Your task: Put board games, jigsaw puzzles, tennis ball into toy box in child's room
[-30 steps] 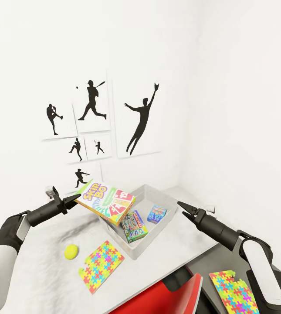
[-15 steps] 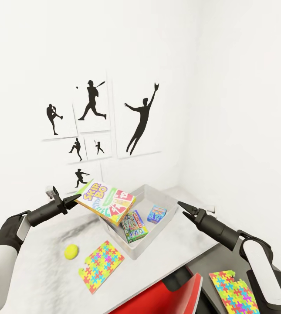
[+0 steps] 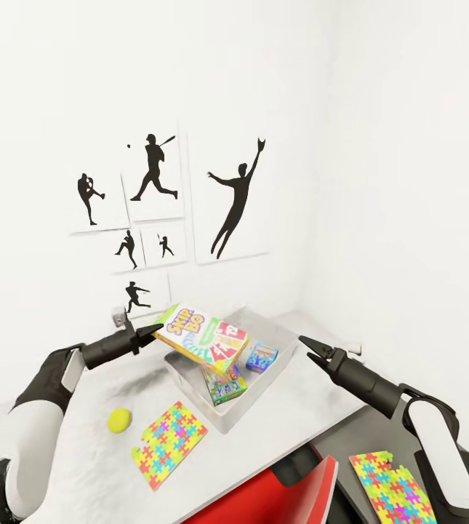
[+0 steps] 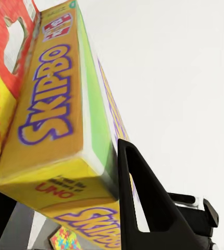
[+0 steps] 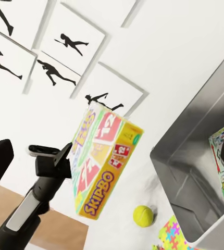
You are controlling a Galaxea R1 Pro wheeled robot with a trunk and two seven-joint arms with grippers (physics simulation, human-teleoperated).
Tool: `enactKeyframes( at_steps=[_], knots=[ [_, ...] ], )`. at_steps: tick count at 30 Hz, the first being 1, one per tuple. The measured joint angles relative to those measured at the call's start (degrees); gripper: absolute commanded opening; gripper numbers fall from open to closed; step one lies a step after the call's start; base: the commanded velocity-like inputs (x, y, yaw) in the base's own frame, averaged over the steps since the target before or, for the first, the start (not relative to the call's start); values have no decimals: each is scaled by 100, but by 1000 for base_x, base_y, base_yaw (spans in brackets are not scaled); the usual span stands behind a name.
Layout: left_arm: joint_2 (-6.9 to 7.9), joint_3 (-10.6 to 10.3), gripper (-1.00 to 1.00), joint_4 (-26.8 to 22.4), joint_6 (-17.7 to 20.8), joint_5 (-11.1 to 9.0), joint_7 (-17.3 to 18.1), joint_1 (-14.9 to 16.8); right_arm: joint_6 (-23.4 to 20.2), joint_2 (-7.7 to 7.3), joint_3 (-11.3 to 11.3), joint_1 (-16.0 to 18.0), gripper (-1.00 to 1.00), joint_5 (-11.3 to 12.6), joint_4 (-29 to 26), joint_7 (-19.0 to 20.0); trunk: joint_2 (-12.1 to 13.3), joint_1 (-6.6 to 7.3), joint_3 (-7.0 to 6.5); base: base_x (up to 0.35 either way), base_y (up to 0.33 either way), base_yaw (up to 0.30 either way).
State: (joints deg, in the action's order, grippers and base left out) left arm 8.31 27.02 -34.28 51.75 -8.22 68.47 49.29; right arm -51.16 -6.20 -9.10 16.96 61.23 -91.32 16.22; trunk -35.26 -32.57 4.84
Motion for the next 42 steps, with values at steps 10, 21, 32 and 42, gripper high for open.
enactKeyframes(
  at_steps=[10,21,32,42],
  knots=[
    [-609,424,-100,-286,-633,-79,-726,13,-7,-6,-22,1,100,0,9,4,0,0,0,0,0,0],
    [-1390,1528,-100,-286,-1985,-372,-1732,-4,-6,-6,-30,1,100,1,9,-2,0,0,0,0,0,0],
    [-1825,1648,-100,-1,-2571,-607,-1857,-97,-6,-5,-31,3,100,1,9,-1,0,0,0,0,0,0],
    [-1824,1666,-100,445,-2641,-1644,-2519,-284,1,-5,-31,0,100,1,9,-34,1,0,1,0,0,0]
  ],
)
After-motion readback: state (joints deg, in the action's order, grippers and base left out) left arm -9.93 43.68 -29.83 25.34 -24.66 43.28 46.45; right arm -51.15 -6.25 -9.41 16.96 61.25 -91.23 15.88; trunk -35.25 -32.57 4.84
